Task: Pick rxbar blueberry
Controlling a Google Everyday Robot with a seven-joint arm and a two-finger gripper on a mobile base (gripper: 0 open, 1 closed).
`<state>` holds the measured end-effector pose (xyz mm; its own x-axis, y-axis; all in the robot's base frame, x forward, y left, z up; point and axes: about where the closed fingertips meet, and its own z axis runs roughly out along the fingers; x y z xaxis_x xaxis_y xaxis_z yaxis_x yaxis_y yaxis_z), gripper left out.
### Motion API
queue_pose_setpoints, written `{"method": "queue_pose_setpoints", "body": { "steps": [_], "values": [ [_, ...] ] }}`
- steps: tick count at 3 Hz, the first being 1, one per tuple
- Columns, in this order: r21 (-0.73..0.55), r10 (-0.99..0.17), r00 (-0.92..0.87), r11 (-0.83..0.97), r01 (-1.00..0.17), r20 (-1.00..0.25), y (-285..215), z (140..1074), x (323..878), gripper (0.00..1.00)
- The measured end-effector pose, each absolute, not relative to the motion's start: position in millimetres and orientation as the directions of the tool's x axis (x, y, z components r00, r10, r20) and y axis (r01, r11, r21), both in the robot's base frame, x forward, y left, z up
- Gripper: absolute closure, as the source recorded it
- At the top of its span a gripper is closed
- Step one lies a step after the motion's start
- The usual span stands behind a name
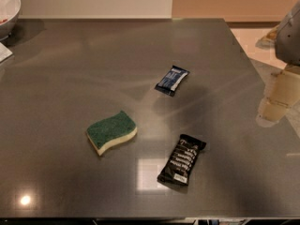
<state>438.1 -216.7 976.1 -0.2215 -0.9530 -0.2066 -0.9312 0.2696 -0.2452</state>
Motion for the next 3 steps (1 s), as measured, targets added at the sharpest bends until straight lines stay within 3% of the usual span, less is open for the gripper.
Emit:
{"method": "queue_pose_setpoints", "body": {
  "steps": [3],
  "values": [
    [-0.209, -0.971, -0.099, 0.146, -0.967, -0.218, -210.7, 963.7, 484.7, 0.00]
  ]
}}
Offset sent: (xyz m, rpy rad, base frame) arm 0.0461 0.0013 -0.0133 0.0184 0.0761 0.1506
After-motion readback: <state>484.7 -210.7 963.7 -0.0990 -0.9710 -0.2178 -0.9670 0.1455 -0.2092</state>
